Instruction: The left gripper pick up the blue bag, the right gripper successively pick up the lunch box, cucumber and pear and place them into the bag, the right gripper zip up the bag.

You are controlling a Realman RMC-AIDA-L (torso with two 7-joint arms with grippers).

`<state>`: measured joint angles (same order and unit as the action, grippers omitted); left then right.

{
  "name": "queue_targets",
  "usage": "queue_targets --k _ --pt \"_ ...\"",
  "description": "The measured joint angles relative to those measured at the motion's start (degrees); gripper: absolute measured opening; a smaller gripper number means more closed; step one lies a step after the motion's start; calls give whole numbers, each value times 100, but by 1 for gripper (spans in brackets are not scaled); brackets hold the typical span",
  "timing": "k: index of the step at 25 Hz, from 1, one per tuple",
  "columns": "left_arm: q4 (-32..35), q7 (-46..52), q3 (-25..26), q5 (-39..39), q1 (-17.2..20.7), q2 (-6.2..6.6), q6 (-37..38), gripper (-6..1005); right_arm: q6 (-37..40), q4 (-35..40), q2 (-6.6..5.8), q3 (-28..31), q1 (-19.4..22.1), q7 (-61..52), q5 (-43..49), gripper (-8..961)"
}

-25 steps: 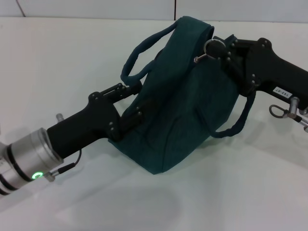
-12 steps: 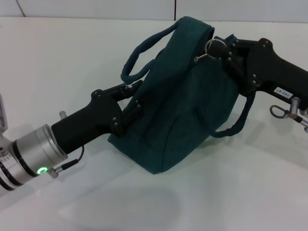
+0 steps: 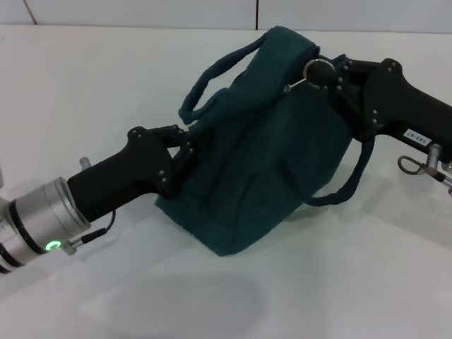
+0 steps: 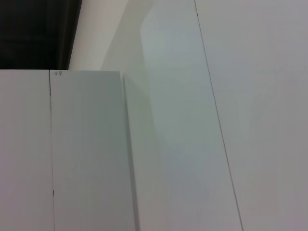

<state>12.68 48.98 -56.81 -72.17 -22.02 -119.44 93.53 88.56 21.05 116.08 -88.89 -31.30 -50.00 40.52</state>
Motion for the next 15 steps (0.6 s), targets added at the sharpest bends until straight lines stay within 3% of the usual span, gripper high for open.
queue_targets --k 6,10,15 --pt "618 43 -31 -587 23 145 306 59 37 -4 -9 18 34 0 -134 12" --pt "691 46 -32 -718 20 279 461 54 9 -13 -13 99 113 0 -187 12" --pt "698 28 -32 -991 -22 345 595 53 39 -22 -14 303 226 0 -252 12"
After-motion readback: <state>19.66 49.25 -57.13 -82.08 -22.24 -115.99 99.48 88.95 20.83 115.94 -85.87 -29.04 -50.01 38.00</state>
